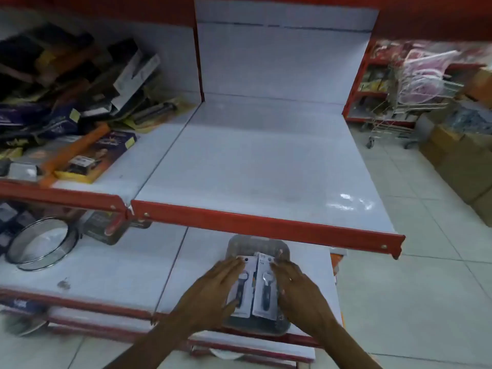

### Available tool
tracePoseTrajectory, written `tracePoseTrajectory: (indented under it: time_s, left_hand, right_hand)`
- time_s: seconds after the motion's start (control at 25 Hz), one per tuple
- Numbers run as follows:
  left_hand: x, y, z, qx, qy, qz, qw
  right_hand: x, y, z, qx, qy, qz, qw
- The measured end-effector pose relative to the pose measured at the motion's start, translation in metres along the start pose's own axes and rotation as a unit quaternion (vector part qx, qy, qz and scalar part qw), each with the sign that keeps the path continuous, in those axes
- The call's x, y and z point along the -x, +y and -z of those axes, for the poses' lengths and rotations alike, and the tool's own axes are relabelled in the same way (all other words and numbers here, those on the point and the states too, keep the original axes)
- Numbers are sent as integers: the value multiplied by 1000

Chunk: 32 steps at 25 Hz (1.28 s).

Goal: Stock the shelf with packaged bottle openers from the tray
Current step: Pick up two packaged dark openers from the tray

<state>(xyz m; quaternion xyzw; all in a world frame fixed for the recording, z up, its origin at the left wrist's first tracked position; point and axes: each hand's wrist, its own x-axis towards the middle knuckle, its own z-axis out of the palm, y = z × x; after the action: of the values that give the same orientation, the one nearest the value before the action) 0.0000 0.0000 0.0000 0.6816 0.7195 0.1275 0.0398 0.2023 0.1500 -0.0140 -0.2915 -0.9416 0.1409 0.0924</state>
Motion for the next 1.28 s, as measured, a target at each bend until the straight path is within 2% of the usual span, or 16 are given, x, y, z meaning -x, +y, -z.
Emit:
tracePoseTrajectory:
  time_s: [0.08, 0.12, 0.24, 0.36, 0.48, 0.56, 0.68, 0.76, 0.84, 0.96, 1.0, 1.08, 1.16, 1.2, 1.28]
  left_hand:
    - [-31, -13, -19, 36, -172, 35, 984]
    - [-48, -20, -28, 35, -223, 40, 973]
    - [-94, -36, -55, 56, -317, 67, 944]
    - [-115, -44, -75, 52, -321, 78, 942]
    - [-119, -46, -70, -53, -208, 9, 977]
    - [-105, -43, -56, -83, -138, -6, 987]
    - [-68, -30, -23, 79, -70, 49, 993]
    - [-41, -17, 7, 187, -31, 70, 979]
    - [-19, -4, 46, 235, 27, 76, 968]
    - [-10, 15, 125, 214, 170, 68, 959]
    - [-13, 21, 155, 222, 213, 53, 950]
    - [-27, 28, 206, 277, 278, 43, 919]
    - [-54, 25, 239, 310, 324, 41, 893]
    - [-73, 20, 252, 303, 338, 39, 890]
    - [-115, 4, 263, 331, 318, 55, 887]
  right_hand:
    - [-28, 7, -13, -10, -133, -47, 990]
    - [-42, 12, -20, 21, -182, -41, 982]
    - [-77, 20, -34, 101, -251, -10, 963]
    - [-86, 20, -39, 112, -213, -9, 971]
    - [-83, 14, -29, 77, -144, -27, 986]
    - [-76, 7, -10, -3, -111, -72, 991]
    - [-55, -13, 34, -142, -65, -121, 980]
    - [-35, -36, 67, -163, -52, -103, 980]
    - [-16, -61, 105, -185, -40, -78, 979]
    - [-1, -86, 171, -212, 144, -30, 966]
    - [-2, -93, 196, -231, 186, -15, 955]
    - [-13, -99, 239, -315, 215, 12, 924]
    - [-39, -97, 271, -343, 245, 36, 906]
    - [-58, -94, 283, -347, 257, 40, 901]
    - [-102, -81, 296, -350, 247, 24, 903]
